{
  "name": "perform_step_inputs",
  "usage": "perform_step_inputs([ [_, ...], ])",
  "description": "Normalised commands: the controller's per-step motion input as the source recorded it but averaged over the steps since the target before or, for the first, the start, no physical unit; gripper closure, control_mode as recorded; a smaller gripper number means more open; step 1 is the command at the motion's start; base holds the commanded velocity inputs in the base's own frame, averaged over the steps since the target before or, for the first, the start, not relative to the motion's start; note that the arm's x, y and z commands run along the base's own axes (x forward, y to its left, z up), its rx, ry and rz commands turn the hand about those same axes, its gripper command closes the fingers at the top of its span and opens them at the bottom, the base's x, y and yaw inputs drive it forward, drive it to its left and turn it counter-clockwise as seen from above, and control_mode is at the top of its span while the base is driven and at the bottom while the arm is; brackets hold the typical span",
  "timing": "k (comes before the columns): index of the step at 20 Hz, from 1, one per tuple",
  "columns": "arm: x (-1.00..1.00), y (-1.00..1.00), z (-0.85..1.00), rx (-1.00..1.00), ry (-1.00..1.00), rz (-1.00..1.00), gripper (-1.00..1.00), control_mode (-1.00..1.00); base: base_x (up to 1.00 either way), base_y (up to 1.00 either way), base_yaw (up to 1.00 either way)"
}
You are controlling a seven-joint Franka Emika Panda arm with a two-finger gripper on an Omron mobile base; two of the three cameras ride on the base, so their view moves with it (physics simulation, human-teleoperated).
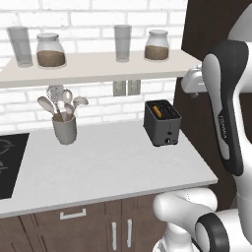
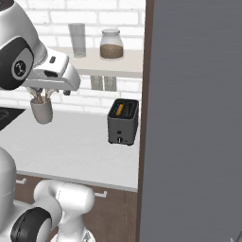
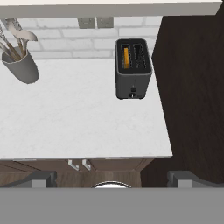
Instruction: Start the toaster. Once the lever pops up, take the bread to the plate on the dining counter.
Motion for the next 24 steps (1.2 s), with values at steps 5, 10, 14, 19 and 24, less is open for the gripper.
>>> perform_step_inputs([
  [5,0.00,0.00,0.00,0.00,0.00,0.00,-1.00,-1.00,0.00,0.00,0.00],
  [10,0.00,0.00,0.00,0.00,0.00,0.00,-1.00,-1.00,0.00,0.00,0.00],
  [14,0.00,0.00,0.00,0.00,0.00,0.00,-1.00,-1.00,0.00,0.00,0.00],
  [19,0.00,0.00,0.00,0.00,0.00,0.00,-1.00,-1.00,0.00,0.00,0.00],
  [24,0.00,0.00,0.00,0.00,0.00,0.00,-1.00,-1.00,0.00,0.00,0.00],
])
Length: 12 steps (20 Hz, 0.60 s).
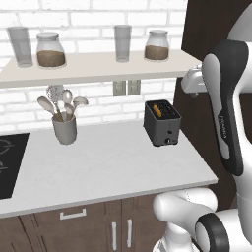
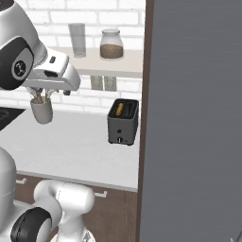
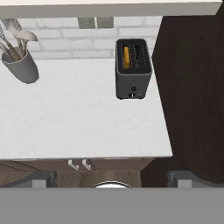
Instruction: Start the toaster. Once the lever pops up, take the bread to the plate on the dining counter.
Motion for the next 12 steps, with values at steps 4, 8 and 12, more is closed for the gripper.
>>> perform_step_inputs([
  [4,0.00,0.00,0.00,0.00,0.00,0.00,-1.00,-1.00,0.00,0.00,0.00],
  [8,0.00,0.00,0.00,0.00,0.00,0.00,-1.00,-1.00,0.00,0.00,0.00],
  [12,0.00,0.00,0.00,0.00,0.00,0.00,-1.00,-1.00,0.00,0.00,0.00],
])
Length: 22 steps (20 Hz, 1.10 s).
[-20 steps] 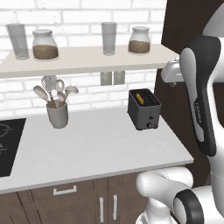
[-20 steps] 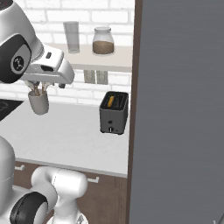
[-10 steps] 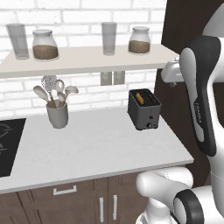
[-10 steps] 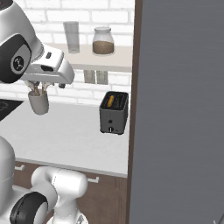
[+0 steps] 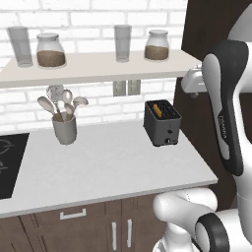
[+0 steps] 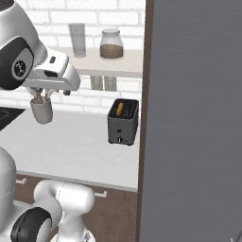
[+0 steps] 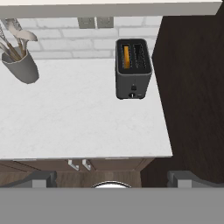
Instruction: Start the toaster. Once the lever pops up, take the bread to the plate on the dining counter.
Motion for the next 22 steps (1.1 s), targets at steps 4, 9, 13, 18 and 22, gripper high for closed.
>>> perform_step_inputs([
  [4,0.00,0.00,0.00,0.00,0.00,0.00,-1.00,-1.00,0.00,0.00,0.00],
  [9,0.00,0.00,0.00,0.00,0.00,0.00,-1.00,-1.00,0.00,0.00,0.00],
  [13,0.00,0.00,0.00,0.00,0.00,0.00,-1.00,-1.00,0.00,0.00,0.00],
  [18,0.00,0.00,0.00,0.00,0.00,0.00,-1.00,-1.00,0.00,0.00,0.00],
  [22,0.00,0.00,0.00,0.00,0.00,0.00,-1.00,-1.00,0.00,0.00,0.00],
])
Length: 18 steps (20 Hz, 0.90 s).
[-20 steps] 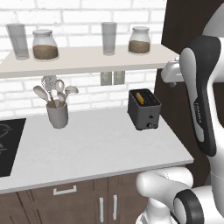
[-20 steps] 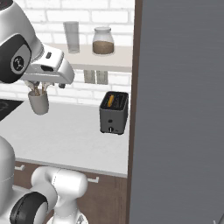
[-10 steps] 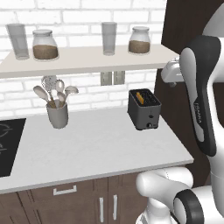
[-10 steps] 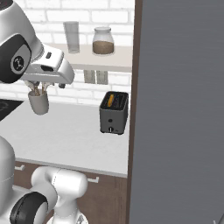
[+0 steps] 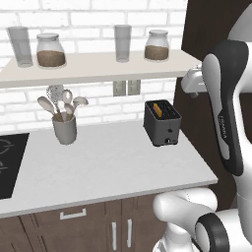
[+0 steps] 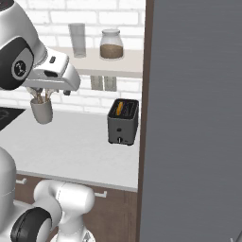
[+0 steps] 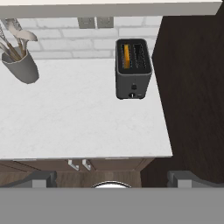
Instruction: Start the toaster. Once the lever pops up, take the bread to the plate on the dining counter.
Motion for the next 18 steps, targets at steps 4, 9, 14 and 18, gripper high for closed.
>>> perform_step_inputs([
  [4,0.00,0.00,0.00,0.00,0.00,0.00,-1.00,-1.00,0.00,0.00,0.00],
  [9,0.00,0.00,0.00,0.00,0.00,0.00,-1.00,-1.00,0.00,0.00,0.00],
  [14,0.00,0.00,0.00,0.00,0.00,0.00,-1.00,-1.00,0.00,0.00,0.00],
  [18,-0.01,0.00,0.00,0.00,0.00,0.00,-1.00,-1.00,0.00,0.00,0.00],
])
